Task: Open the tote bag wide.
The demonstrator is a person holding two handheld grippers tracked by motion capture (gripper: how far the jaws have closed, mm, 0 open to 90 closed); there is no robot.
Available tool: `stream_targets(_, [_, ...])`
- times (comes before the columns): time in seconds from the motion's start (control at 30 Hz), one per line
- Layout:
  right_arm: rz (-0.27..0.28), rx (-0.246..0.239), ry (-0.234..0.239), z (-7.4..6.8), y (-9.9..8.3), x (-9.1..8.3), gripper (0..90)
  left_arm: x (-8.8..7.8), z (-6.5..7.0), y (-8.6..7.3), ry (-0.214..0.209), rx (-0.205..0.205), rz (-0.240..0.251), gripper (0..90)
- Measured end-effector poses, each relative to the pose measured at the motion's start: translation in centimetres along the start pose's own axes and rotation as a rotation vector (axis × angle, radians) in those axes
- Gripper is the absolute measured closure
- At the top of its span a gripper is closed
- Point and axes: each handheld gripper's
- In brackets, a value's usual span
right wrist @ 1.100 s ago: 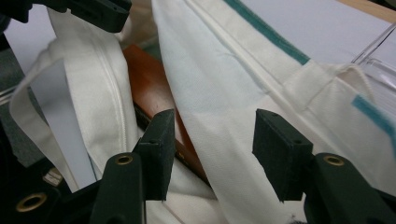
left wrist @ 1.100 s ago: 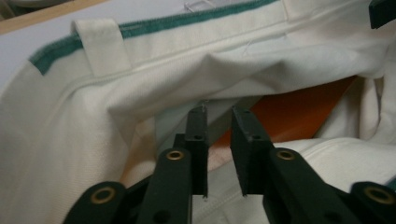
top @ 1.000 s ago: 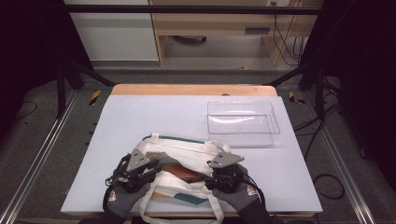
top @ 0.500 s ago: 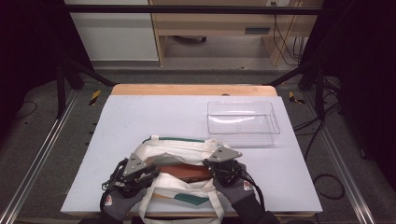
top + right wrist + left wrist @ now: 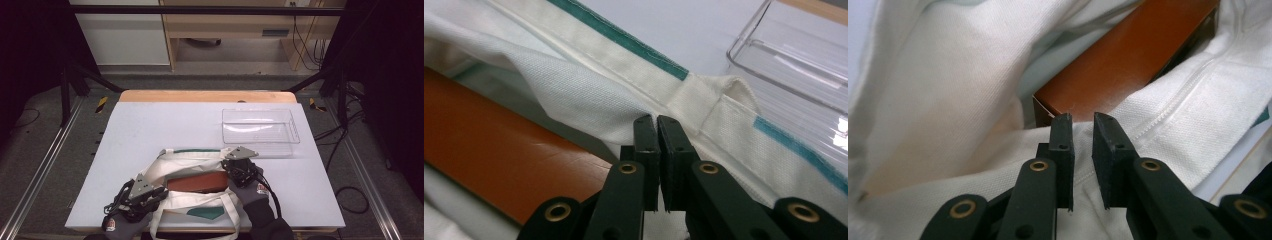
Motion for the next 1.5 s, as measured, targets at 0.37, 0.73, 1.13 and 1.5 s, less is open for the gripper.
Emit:
stream_targets(0.37, [0.093,0.023,0.1,0.3,-0.1,-1.6,74.0,-0.3,-0.5,0.8,-0.04,-0.032,0.041,84.1])
stream_targets(0.73, [0.034,-0.053,0.234,-2.2,-2.9,-4.7,89.3,1.8,-2.2,4.7,0.073,-0.022,0.028,89.7])
stream_targets(1.13, [-0.11,-0.045,0.273,-2.3,-5.9,-4.0,90.0,5.0,-4.0,5.3,0.153,-0.071,-0.026,89.9])
stream_targets(1.5, [-0.119,-0.062,0.253,-3.1,-7.5,-2.7,90.0,6.6,-4.8,4.4,0.139,-0.098,-0.056,89.5])
Point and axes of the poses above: each handheld gripper's, and its own axes: x roughly forward along the jaws, y roughly out of its top, z roughly to its right, and after that the axes turned 6 degrees about -x, right-handed
